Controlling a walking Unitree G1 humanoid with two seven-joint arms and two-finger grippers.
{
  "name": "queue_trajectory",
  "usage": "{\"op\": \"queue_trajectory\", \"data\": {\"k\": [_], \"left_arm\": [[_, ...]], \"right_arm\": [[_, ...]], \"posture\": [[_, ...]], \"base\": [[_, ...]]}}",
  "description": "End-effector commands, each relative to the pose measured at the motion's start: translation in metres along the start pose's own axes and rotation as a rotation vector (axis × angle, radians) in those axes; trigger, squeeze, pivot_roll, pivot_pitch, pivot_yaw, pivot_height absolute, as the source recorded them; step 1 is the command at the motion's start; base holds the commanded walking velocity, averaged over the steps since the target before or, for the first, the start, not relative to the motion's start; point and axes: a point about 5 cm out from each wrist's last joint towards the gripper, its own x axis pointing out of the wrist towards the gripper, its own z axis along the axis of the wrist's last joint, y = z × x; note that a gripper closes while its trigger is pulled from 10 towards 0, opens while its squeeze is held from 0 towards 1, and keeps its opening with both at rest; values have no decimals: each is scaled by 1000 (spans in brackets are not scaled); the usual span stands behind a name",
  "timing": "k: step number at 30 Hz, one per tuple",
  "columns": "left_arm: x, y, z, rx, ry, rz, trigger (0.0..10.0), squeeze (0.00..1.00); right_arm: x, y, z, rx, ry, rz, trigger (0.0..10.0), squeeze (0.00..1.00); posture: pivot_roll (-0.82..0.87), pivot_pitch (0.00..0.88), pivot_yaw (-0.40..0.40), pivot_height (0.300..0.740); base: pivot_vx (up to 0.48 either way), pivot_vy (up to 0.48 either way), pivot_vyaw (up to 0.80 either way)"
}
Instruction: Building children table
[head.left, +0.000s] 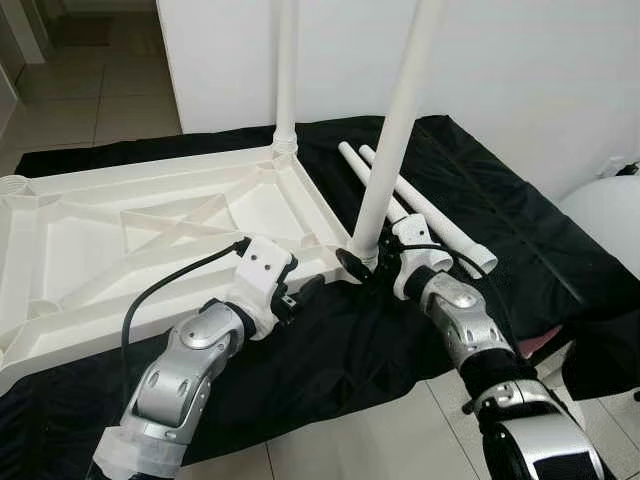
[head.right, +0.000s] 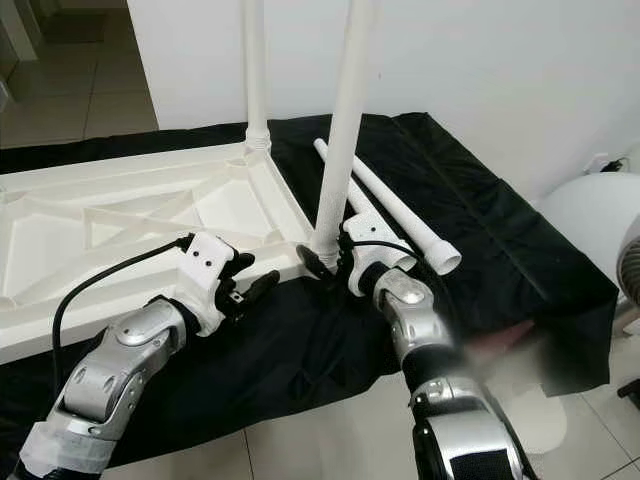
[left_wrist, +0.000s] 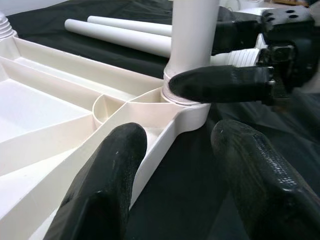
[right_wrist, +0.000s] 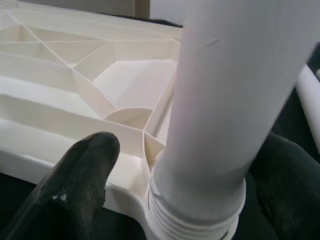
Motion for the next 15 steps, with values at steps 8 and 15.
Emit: {"op": "queue_trajectory", "data": {"k": [8, 15], "left_arm": [[2, 0, -1, -6, 4, 2, 10000, 0], [2, 0, -1, -7, 6, 0, 10000, 0]], "right_arm": [[10, -5, 5, -44, 12, -8, 10000, 0], [12, -9, 3, -51, 30, -27, 4314, 0]], "posture": [[30, 19, -49, 740], [30, 23, -46, 740]], "base": [[0, 0, 0], [0, 0, 0]]}}
